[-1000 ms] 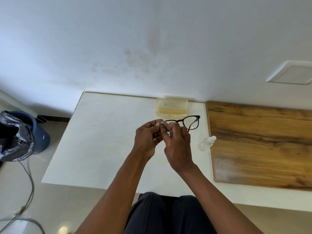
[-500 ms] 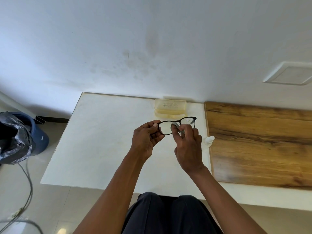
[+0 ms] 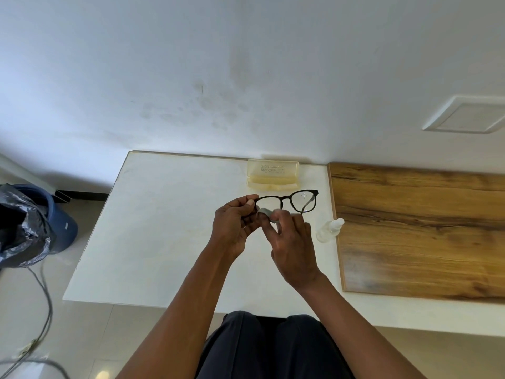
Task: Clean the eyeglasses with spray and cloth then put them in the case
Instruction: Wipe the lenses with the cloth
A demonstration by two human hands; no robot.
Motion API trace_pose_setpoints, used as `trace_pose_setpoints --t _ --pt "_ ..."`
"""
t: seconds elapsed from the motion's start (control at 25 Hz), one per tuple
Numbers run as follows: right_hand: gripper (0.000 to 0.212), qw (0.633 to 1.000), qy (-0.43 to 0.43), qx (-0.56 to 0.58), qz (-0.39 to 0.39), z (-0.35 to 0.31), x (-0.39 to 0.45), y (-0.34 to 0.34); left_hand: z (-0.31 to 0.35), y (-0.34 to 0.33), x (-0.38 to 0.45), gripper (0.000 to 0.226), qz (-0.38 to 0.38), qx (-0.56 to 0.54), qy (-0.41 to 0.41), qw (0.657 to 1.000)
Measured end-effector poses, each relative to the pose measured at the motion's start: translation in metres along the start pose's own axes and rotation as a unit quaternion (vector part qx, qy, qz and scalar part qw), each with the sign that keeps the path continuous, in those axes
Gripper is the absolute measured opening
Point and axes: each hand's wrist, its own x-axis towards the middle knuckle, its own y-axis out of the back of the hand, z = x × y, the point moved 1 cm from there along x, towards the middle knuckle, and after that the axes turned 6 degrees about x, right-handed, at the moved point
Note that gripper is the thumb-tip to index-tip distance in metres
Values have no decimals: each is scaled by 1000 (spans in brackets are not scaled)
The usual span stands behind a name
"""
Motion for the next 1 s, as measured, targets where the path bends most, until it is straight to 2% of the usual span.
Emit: trace_pose_setpoints --t 0.16,0.4,0.8,1.0 --pt "56 999 -40 -20 5 11 -8 3 -1 0 0 21 -3 2 4 1000" --pt "54 995 -104 0 7 8 11 9 -2 -5 -2 21 -1 15 2 1000" --pt "52 999 -44 20 -6 -7 -5 -2 -5 -4 -1 23 7 14 -1 1000" --pt "58 996 -85 10 12 8 -12 4 -4 -2 -2 23 1 26 -1 1000"
